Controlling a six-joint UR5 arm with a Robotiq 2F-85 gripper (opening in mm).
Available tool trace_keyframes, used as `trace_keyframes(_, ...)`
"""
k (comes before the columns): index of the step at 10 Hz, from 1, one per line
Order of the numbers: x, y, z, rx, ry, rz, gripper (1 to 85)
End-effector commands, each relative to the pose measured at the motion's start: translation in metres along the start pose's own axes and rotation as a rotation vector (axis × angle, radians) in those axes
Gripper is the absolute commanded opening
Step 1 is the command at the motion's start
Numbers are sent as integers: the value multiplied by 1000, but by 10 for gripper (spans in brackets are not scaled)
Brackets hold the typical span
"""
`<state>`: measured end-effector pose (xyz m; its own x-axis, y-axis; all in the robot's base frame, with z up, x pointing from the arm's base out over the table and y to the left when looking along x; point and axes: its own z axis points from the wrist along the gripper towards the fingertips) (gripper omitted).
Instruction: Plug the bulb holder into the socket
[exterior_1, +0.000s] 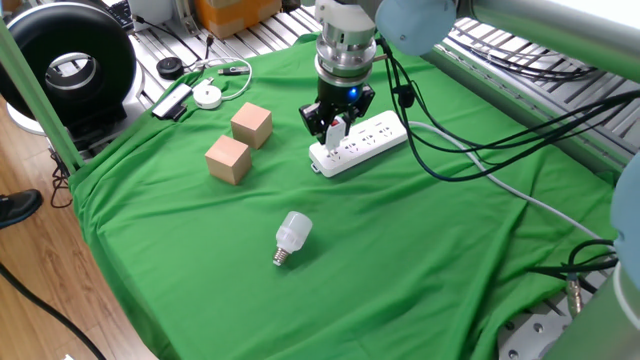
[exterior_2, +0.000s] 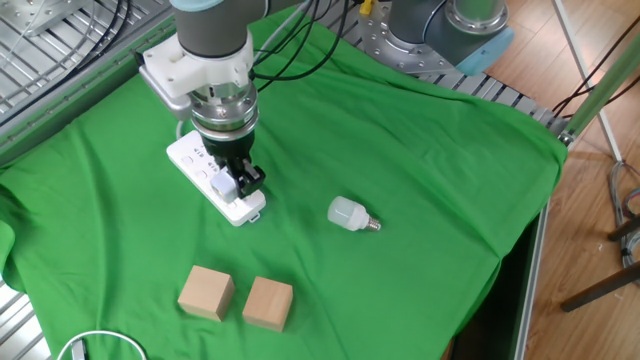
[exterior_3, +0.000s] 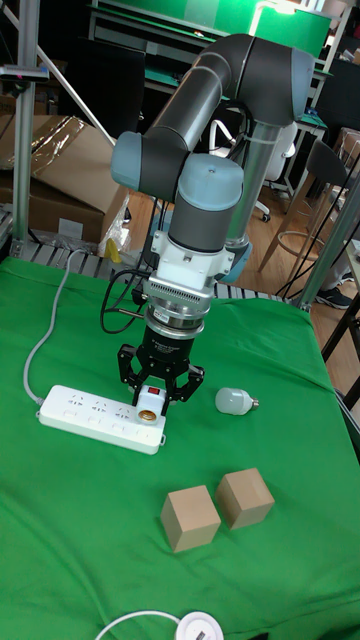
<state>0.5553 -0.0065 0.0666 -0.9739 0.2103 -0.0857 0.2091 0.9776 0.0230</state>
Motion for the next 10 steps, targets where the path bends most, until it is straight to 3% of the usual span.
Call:
trace_keyframes(1, 6, -3, -3, -5, 6, 4, 10)
trace_keyframes(5, 3, 0, 3, -18, 1, 2, 10)
trace_keyframes(10, 6, 1, -5, -21, -5, -10, 10)
